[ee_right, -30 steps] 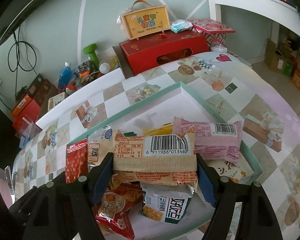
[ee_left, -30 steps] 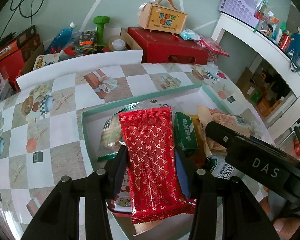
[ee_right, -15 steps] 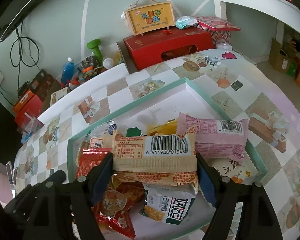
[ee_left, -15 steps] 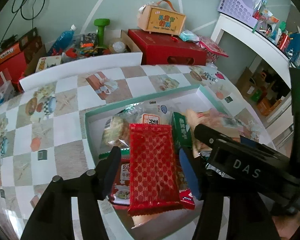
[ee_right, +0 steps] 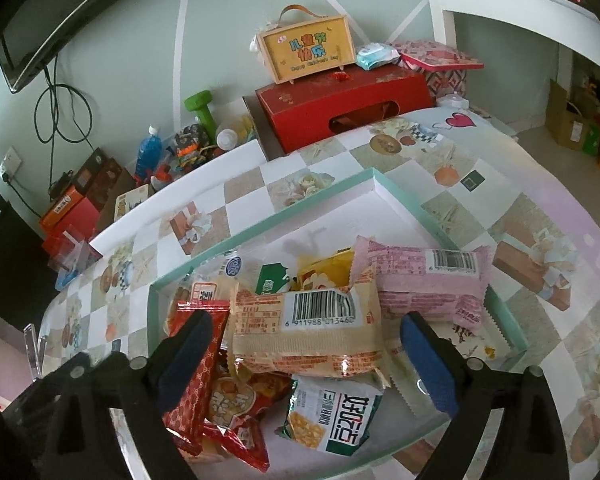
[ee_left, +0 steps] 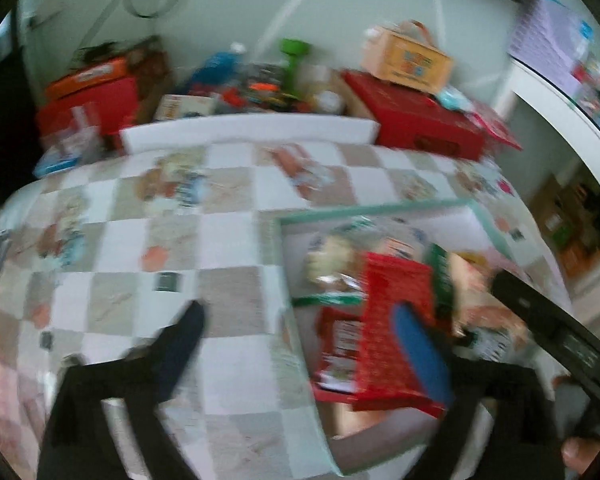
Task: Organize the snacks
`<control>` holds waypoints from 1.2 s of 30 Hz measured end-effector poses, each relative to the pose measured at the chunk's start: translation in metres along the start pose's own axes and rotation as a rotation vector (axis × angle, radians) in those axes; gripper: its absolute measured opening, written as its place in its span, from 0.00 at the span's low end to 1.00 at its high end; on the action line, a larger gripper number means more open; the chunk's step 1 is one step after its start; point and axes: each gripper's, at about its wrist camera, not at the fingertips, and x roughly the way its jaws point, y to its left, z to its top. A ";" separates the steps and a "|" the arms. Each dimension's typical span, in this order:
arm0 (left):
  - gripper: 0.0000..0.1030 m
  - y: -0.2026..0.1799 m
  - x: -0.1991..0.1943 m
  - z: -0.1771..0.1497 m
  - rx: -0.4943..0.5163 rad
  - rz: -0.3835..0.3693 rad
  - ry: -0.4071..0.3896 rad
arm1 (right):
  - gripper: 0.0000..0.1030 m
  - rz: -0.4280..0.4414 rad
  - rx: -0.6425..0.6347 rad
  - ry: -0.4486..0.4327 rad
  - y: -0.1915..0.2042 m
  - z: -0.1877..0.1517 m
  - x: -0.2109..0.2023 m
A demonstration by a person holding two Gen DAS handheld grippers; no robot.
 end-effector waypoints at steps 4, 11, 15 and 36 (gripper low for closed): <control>1.00 0.018 -0.008 -0.002 -0.039 0.080 -0.027 | 1.00 -0.012 -0.024 -0.016 0.002 -0.003 -0.005; 1.00 0.030 -0.028 -0.021 -0.023 0.284 -0.060 | 1.00 -0.022 -0.070 -0.032 0.013 -0.014 -0.021; 1.00 0.031 -0.037 -0.039 -0.012 0.364 -0.053 | 1.00 -0.026 -0.105 -0.029 0.024 -0.023 -0.027; 1.00 0.069 -0.053 -0.094 -0.085 0.362 0.055 | 1.00 -0.018 -0.258 0.041 0.060 -0.093 -0.039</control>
